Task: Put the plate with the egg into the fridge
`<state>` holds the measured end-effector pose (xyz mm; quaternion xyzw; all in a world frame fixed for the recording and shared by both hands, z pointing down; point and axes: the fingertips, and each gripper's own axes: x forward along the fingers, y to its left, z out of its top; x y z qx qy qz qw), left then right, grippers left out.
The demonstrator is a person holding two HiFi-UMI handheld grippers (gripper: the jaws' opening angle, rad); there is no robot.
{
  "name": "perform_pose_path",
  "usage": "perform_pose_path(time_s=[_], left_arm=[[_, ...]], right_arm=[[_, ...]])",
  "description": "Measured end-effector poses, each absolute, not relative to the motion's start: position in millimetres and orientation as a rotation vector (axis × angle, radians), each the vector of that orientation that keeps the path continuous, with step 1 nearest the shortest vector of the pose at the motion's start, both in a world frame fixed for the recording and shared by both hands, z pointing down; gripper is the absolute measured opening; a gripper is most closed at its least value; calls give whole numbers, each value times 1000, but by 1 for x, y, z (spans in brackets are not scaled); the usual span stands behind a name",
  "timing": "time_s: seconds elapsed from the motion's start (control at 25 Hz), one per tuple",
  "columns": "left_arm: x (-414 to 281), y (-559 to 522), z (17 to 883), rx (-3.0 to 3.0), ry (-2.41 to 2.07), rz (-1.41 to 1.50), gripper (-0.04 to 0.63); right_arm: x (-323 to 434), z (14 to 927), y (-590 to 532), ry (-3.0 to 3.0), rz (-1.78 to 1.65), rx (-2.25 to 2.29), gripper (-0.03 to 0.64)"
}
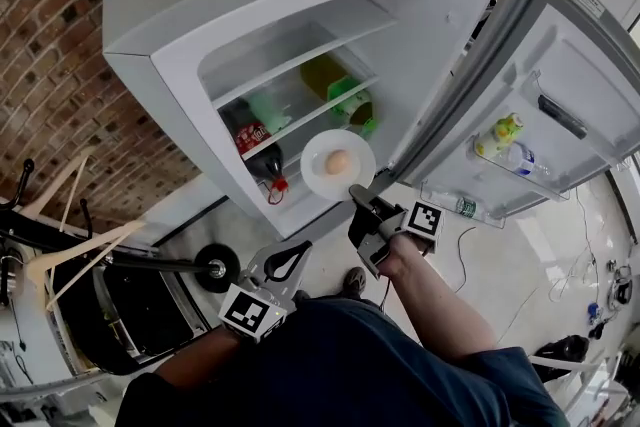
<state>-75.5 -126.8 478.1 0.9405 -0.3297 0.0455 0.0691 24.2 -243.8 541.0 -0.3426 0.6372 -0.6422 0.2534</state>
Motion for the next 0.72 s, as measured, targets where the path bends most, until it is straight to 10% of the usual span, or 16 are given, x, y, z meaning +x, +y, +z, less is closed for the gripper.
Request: perform_pose_path(time_s=[0.72], left_arm=[[-84, -146, 476, 2762, -1191, 158, 5]], right_arm=[[-1, 549, -340, 1729, -1842, -874, 21]])
